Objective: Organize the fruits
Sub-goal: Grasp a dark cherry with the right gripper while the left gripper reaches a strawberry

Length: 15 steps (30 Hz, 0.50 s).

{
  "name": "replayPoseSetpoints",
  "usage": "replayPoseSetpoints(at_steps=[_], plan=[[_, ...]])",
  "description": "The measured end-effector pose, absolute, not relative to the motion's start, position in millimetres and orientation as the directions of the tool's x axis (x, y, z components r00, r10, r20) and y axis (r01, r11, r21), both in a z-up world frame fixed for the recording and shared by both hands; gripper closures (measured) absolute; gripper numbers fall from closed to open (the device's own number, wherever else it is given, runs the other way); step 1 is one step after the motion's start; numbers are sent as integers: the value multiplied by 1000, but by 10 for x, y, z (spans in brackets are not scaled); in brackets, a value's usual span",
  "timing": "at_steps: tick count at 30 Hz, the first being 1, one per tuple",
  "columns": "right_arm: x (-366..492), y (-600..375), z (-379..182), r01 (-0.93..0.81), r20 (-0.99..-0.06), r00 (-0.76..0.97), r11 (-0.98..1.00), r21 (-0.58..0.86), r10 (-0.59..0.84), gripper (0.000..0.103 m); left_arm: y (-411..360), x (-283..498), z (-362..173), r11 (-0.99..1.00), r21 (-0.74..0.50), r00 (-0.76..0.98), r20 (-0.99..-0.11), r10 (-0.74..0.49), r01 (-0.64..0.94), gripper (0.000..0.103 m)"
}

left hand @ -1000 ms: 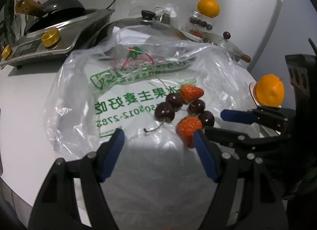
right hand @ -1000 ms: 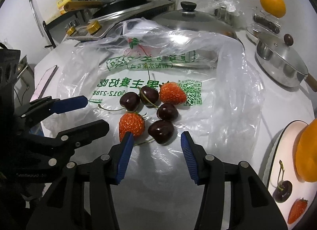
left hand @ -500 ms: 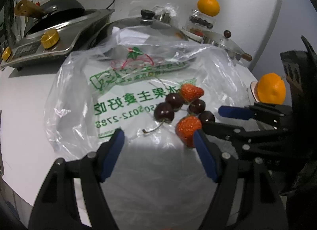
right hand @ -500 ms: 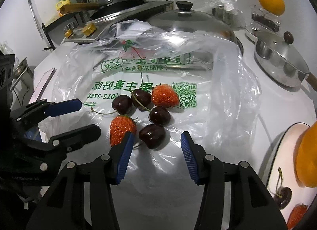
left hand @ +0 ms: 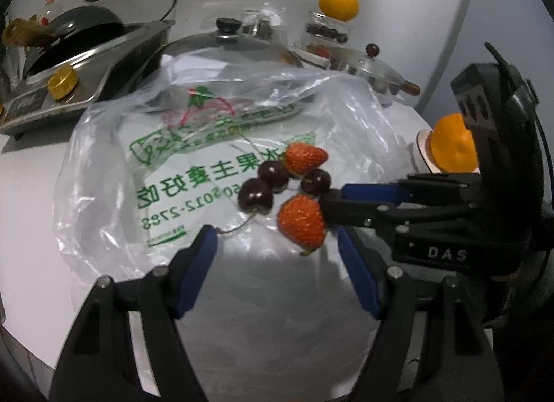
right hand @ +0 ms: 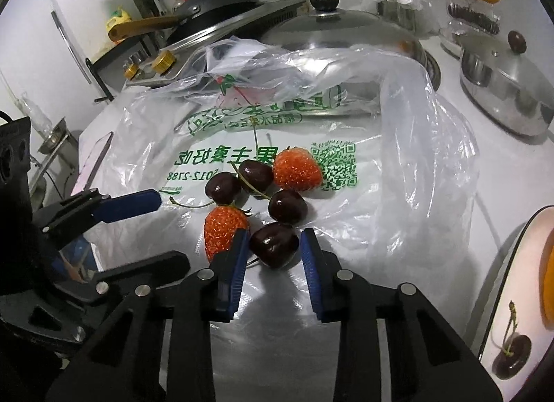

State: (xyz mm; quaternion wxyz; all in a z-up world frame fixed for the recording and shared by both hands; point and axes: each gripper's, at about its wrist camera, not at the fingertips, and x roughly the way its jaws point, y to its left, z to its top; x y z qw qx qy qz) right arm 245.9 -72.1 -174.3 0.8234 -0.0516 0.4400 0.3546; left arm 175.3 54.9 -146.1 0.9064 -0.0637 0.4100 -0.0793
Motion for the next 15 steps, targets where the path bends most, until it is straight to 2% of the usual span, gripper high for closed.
replayPoseSetpoints(at_steps=[15], plan=[[2394, -1008, -1672, -606, -761, 428, 779, 158, 488, 71, 193, 1932, -1527, 988, -66, 630, -764, -139, 139, 30]])
